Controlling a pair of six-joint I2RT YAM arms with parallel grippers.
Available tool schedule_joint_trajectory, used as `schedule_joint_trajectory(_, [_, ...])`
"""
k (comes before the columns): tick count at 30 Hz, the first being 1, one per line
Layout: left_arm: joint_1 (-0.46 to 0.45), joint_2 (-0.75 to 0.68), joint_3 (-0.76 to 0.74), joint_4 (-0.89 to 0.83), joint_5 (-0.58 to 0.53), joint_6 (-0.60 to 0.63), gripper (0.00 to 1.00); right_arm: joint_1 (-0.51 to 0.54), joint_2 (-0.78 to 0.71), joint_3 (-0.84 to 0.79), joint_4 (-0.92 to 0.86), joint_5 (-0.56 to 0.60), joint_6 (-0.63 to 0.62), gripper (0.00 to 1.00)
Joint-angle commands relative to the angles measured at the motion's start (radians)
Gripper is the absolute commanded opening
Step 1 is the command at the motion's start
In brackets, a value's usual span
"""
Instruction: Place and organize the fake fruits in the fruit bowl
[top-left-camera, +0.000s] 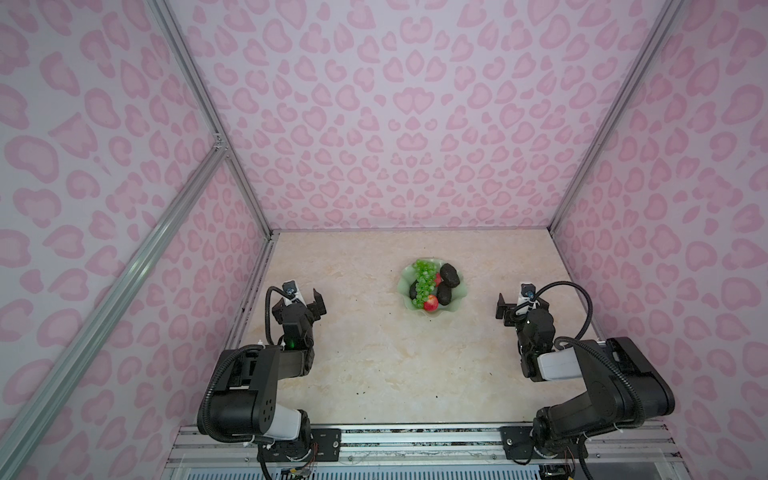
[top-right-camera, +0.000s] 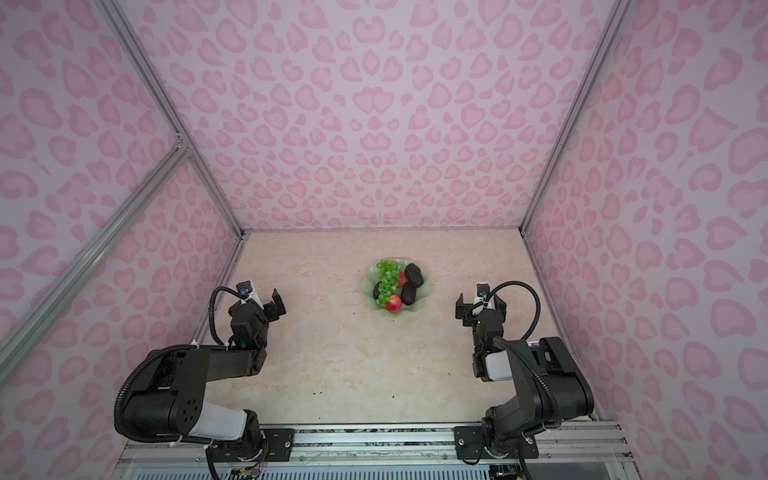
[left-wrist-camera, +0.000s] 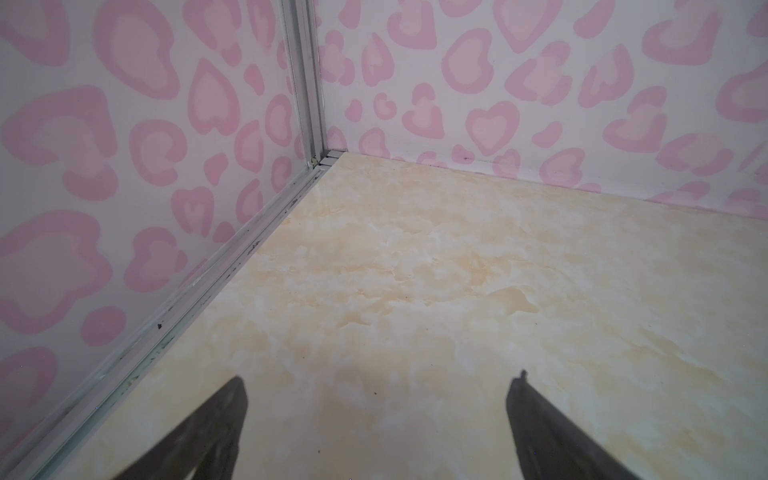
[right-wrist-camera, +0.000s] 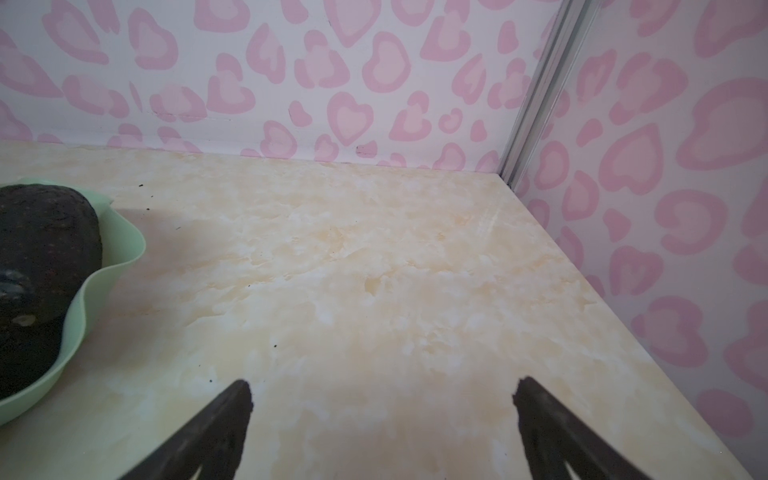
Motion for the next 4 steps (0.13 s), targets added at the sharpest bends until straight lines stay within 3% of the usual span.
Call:
schedule_joint_trajectory(1, [0.0, 0.003, 0.01, 0.012, -0.001, -0.003, 0.98, 0.002, -0.002, 0.004, 0.011, 0.014, -0.003, 0.99])
schedule_joint_trajectory(4, [0.0, -0.001, 0.002, 0.021, -0.002, 0.0, 0.98, 0.003, -0.002, 0.005, 0.007, 0.022, -0.003, 0.99])
